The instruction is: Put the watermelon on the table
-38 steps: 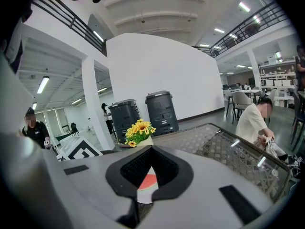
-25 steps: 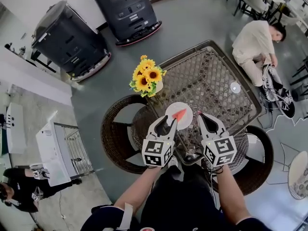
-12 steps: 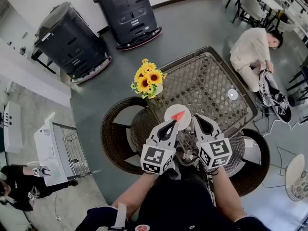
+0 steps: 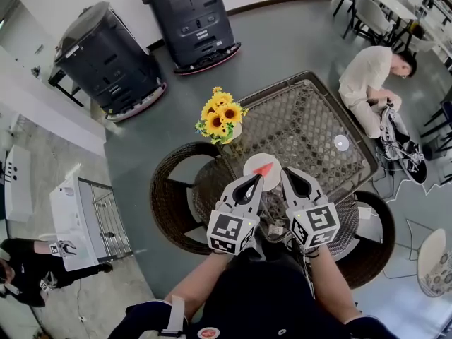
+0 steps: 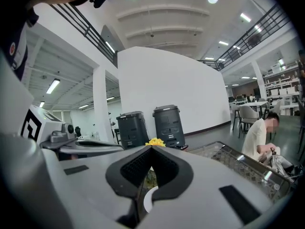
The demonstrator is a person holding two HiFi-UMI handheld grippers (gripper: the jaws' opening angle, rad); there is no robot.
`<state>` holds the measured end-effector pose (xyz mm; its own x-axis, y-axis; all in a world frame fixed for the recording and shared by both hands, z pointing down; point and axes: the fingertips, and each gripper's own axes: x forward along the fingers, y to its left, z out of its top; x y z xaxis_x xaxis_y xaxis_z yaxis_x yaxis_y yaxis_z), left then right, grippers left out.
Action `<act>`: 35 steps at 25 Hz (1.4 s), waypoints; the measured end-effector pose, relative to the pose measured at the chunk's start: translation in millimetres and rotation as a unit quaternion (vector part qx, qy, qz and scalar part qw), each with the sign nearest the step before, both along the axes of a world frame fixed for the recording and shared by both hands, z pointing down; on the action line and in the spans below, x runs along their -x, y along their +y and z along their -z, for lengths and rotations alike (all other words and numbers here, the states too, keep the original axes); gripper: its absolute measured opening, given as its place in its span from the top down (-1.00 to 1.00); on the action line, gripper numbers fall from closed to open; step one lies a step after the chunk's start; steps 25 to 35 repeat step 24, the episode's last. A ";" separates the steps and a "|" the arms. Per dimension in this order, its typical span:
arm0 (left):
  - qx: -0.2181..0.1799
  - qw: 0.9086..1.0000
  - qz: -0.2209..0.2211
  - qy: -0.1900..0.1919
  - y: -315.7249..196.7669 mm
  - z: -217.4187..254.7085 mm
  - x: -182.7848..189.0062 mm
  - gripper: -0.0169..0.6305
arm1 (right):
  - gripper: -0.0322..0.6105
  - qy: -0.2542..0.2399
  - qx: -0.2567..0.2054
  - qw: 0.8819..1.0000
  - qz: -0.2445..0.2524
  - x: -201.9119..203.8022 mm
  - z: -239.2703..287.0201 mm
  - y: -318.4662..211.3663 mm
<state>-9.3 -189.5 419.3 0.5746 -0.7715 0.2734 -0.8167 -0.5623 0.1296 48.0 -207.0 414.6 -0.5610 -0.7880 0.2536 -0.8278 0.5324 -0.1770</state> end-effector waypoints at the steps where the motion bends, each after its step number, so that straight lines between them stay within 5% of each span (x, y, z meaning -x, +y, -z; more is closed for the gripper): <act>1: 0.000 1.000 0.000 0.001 0.0 0.7 0.1 0.93 | 0.89 0.000 -0.001 1.000 0.000 0.4 1.1 0.0; 35: -0.002 1.000 -0.008 0.021 4.6 7.4 -2.7 0.93 | 0.89 -0.007 -0.019 1.000 -0.004 2.5 16.2 3.7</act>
